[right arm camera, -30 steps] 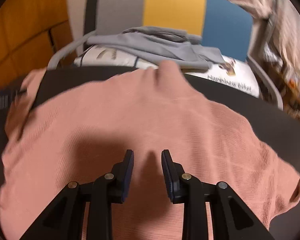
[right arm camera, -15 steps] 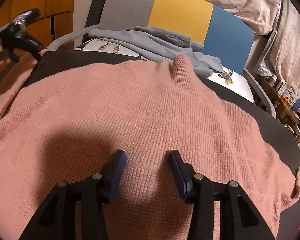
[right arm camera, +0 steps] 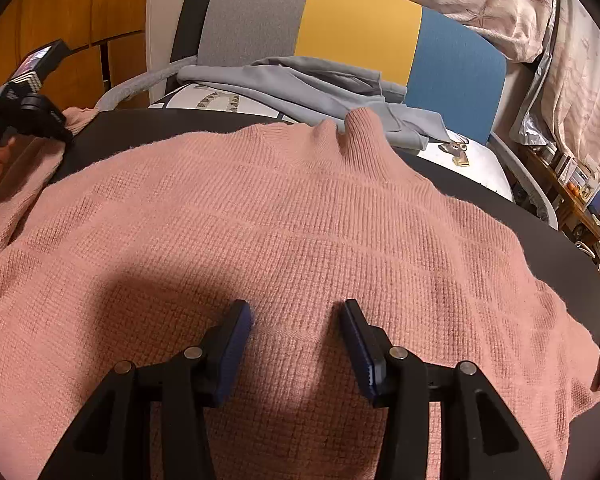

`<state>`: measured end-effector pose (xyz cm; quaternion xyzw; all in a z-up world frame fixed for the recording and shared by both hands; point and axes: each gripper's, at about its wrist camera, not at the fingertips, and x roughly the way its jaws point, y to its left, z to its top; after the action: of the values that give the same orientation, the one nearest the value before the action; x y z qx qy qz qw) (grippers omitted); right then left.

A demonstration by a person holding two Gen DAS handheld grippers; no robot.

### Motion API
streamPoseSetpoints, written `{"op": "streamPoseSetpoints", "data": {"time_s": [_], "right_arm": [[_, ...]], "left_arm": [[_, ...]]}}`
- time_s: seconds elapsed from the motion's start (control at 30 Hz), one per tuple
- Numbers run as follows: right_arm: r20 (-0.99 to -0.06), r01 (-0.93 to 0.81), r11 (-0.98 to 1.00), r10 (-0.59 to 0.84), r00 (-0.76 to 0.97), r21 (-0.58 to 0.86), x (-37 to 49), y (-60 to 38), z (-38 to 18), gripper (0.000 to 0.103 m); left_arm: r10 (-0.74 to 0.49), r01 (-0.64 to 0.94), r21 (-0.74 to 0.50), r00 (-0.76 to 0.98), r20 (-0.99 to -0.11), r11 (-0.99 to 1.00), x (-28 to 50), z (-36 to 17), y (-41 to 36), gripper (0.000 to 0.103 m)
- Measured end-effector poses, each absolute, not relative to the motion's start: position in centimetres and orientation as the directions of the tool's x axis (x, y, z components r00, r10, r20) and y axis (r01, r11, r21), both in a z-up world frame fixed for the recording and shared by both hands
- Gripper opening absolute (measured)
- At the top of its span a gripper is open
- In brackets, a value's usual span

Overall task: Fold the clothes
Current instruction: 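Grasp a pink sleeve cuff with the left tool and lift it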

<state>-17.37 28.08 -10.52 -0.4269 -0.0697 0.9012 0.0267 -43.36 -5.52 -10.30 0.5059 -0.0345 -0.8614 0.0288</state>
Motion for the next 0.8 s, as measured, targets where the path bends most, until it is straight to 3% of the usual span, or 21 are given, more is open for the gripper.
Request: {"op": "streamPoseSetpoints", "data": {"time_s": [0.13,0.3,0.47,0.63,0.8], "right_arm": [[-0.765,0.013,-0.989,0.105,-0.635,-0.147,-17.4,28.2,-10.5,0.048],[-0.765,0.014,-0.989,0.105,-0.635,-0.147,-17.5,28.2,-10.5,0.048],[-0.768,0.015,-0.987,0.112,-0.631,-0.157,-17.6,28.0,-10.5,0.048],[-0.772,0.019,-0.985,0.121,-0.623,-0.169,-17.7,28.0,-10.5,0.048],[-0.792,0.026,-0.984,0.126,-0.597,-0.176,-18.1,27.9,-10.3,0.048]], "left_arm": [[0.044,0.013,-0.064,-0.59,-0.807,-0.998,-40.0,-5.5,-8.3,0.008],[0.24,-0.068,-0.273,-0.706,-0.667,-0.96,-34.1,1.0,-11.9,0.008],[0.314,-0.117,-0.348,-0.741,-0.593,-0.93,-28.6,4.1,-15.9,0.008],[0.303,-0.04,-0.4,-0.721,-0.623,-0.916,-23.6,1.4,-20.4,0.008],[0.213,0.057,-0.348,-0.694,-0.687,-0.936,-19.6,-3.8,-22.6,0.008]]}}
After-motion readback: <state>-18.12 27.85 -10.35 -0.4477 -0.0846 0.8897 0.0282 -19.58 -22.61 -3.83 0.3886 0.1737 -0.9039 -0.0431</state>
